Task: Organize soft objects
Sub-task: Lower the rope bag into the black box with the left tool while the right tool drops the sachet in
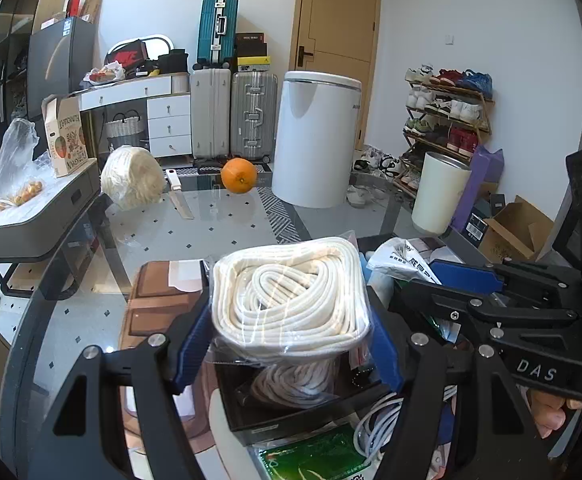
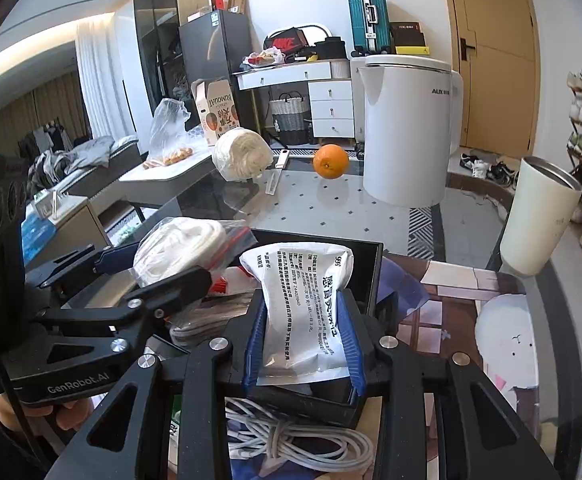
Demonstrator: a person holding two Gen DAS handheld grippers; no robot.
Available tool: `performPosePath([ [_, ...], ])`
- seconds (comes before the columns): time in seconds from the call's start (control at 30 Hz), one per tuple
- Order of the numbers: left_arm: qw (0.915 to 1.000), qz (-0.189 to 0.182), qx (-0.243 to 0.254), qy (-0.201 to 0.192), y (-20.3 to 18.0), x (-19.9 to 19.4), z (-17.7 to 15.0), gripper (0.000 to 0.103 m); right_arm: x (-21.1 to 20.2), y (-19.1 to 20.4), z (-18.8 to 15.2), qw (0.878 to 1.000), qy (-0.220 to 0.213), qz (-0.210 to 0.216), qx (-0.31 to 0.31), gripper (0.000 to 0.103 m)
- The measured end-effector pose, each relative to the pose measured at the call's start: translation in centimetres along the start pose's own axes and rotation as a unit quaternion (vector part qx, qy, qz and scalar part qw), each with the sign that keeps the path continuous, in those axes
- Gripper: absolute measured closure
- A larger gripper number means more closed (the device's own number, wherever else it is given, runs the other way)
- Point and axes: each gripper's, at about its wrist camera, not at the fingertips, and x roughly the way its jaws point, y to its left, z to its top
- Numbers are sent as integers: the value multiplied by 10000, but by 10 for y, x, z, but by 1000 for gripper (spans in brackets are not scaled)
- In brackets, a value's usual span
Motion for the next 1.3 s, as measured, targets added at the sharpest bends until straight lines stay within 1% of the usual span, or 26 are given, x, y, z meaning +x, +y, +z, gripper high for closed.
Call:
performPosePath([
  [0.2, 9999, 1, 82, 133, -2, 9, -1, 34, 1, 2, -1, 9999, 59, -11, -104, 68],
  [0.23, 9998, -13, 97, 156, -3, 11, -2, 34, 0, 2, -1, 9999, 53, -2, -134, 66],
  [0.3, 9997, -9, 143, 181, -4, 12, -1, 33, -4, 2, 0, 9998, 26, 21, -182, 54],
  [0.33, 9997, -13, 136, 181, -3, 12, -1, 32, -6, 2, 0, 9998, 8, 67, -203, 53],
  [0.5, 9997, -46, 131, 222, -6, 12, -2, 32, -19, -1, -1, 9994, -72, -70, -324, 52],
  [0.63, 9995, -57, 195, 243, -8, 10, -3, 27, -23, -4, -5, 9986, -17, -319, -412, 52],
  [0.7, 9995, -49, 186, 232, -7, 9, -3, 27, -20, -4, -7, 9976, 57, -473, -510, 52],
  [0.9, 9996, -38, 217, 193, -10, 6, -3, 15, -2, -2, -8, 9962, 324, -555, -596, 52],
  [1.03, 9995, 70, 266, 129, -10, -1, -6, 5, 0, -2, -8, 9959, 323, -608, -579, 49],
  [1.07, 9996, 106, 244, 87, -9, -4, -6, 4, -2, -3, -8, 9960, 307, -607, -582, 46],
  [1.1, 9997, 121, 205, 61, -7, -6, -7, 3, -4, -3, -9, 9962, 284, -585, -577, 39],
  [1.13, 9998, 102, 137, 31, -5, -10, -8, 2, -8, -3, -9, 9966, 239, -548, -558, 35],
  [1.2, 10000, 73, 31, -29, -1, -17, -10, 0, -18, -5, -11, 9975, 115, -489, -505, 17],
  [1.27, 9999, 89, -79, -95, 4, -25, -13, 0, -28, -5, -15, 9981, 2, -452, -430, 12],
  [1.3, 9998, 98, -120, -105, 5, -28, -14, 0, -32, -6, -17, 9984, -16, -390, -399, 8],
])
